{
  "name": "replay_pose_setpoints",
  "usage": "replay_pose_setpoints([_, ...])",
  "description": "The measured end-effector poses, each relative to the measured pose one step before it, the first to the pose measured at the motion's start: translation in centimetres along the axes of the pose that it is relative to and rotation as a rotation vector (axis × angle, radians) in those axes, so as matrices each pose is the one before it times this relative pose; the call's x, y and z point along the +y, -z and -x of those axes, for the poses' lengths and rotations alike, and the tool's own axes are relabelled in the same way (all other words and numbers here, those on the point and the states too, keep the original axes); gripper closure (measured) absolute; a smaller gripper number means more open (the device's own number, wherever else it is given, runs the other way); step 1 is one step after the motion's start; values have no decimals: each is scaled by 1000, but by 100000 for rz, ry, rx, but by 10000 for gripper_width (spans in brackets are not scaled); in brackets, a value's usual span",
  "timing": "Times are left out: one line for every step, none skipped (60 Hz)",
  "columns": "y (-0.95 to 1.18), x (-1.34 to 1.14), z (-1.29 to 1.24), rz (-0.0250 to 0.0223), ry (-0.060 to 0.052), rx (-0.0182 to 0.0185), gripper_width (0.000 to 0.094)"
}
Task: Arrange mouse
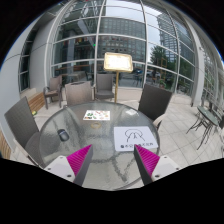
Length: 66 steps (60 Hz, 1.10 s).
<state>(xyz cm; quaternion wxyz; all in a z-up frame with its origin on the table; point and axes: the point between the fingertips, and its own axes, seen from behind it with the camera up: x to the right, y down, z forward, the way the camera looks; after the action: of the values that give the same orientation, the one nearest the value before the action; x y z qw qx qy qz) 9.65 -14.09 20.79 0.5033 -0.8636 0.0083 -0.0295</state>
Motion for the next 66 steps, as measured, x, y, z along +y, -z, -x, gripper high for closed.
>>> replay_pose_setpoints([197,325,216,1132,277,-379,106])
replay_pose_setpoints([56,420,215,1108,253,-467,111])
replay_pose_setpoints([12,512,237,1166,267,-391,114])
replay_pose_setpoints([-46,593,312,1243,276,-362,114])
replay_pose_setpoints([-217,910,629,1285,198,-462,114])
replay_pose_setpoints([-1286,1524,1290,734,149,-172,114])
replay_pose_setpoints([-303,779,588,1489,189,-512,116])
replay_pose_setpoints([-434,847,662,1545,92,-565,116])
replay_pose_setpoints([992,-172,-466,2154,291,-937,114])
replay_pose_setpoints([-388,299,520,1677,35,-919,115])
replay_pose_setpoints([-1398,1738,1833,406,-129,-443,116])
replay_pose_setpoints([-326,515,667,1222,-39,-885,113])
replay_pose_setpoints([787,-658,-469,2092,95,-1289,113])
replay_pose_setpoints([-414,439,665,1065,-8,-882,112])
replay_pose_setpoints([-416,427,716,1030,49,-854,113])
replay_pose_setpoints([-426,403,732,993,47,-879,113])
replay_pose_setpoints([-1252,703,1760,566,-11,-536,113])
replay_pose_setpoints([-444,403,861,938,-8,-968,112])
replay_pose_setpoints([-1342,1030,1688,237,-2,-620,112])
replay_pose_setpoints([-489,260,857,758,-13,-1077,114])
replay_pose_setpoints([-506,201,891,676,-31,-1141,115])
replay_pose_setpoints([375,-541,24,1233,-7,-1452,114])
replay_pose_setpoints([-558,113,812,642,67,-966,113])
replay_pose_setpoints([-598,81,742,727,142,-853,110])
replay_pose_setpoints([-1753,404,1634,311,220,-189,108])
replay_pose_setpoints([-628,12,643,715,337,-593,103])
replay_pose_setpoints([-660,-41,609,706,474,-470,100])
replay_pose_setpoints([-659,-106,543,617,600,-367,97])
replay_pose_setpoints([-647,-290,444,725,575,-630,100])
replay_pose_setpoints([-660,-234,714,467,491,-140,99])
replay_pose_setpoints([-680,-192,498,556,417,-321,100])
replay_pose_setpoints([-704,-231,532,562,318,-420,99])
replay_pose_setpoints([-688,-213,534,598,250,-478,100])
replay_pose_setpoints([-636,-222,474,625,302,-466,99])
replay_pose_setpoints([-655,-291,416,627,314,-317,100])
replay_pose_setpoints([-618,-295,342,555,237,-108,100])
replay_pose_setpoints([-614,-371,264,397,167,82,99])
replay_pose_setpoints([-625,-417,265,273,106,140,99])
replay_pose_setpoints([-970,-603,-824,224,88,-659,100])
replay_pose_setpoints([-178,-260,1154,213,-91,563,99])
replay_pose_setpoints([-490,-364,356,250,-69,-31,100])
replay_pose_setpoints([-588,-435,260,152,5,-94,100])
replay_pose_setpoints([-534,-456,199,60,42,8,99])
replay_pose_setpoints([-505,-477,181,-32,14,137,98])
replay_pose_setpoints([-840,-597,-281,-7,54,125,98])
replay_pose_setpoints([-496,-481,61,-1,12,247,99])
replay_pose_setpoints([-548,-425,31,129,114,323,99])
replay_pose_setpoints([-499,-389,21,346,141,365,99])
replay_pose_setpoints([-487,-410,6,275,113,393,99])
replay_pose_setpoints([-485,-440,-3,197,151,399,99])
replay_pose_setpoints([-579,-524,-108,132,56,327,99])
replay_pose_setpoints([-497,-444,-25,72,17,354,100])
replay_pose_setpoints([-489,-459,-36,2,6,352,100])
replay_pose_setpoints([-490,-429,-25,31,-41,313,99])
replay_pose_setpoints([-507,-422,-16,19,19,259,99])
replay_pose_setpoints([-484,-420,-45,57,-17,228,99])
replay_pose_setpoints([-503,-405,-60,129,-7,222,100])
replay_pose_setpoints([-429,-449,-61,280,-70,135,98])
replay_pose_setpoints([-475,-355,-52,143,-29,218,98])
replay_pose_setpoints([-445,-385,-34,53,-56,199,98])
replay_pose_setpoints([-423,-405,-60,11,-117,279,97])
replay_pose_setpoints([-415,-346,-10,104,-78,90,92])
replay_pose_setpoints([-455,-284,-36,248,79,-248,95])
replay_pose_setpoints([-373,-203,-41,130,-166,300,98])
replay_pose_setpoints([-310,-307,-16,183,68,142,98])
replay_pose_setpoints([-291,-462,-30,-399,-323,-23,102])
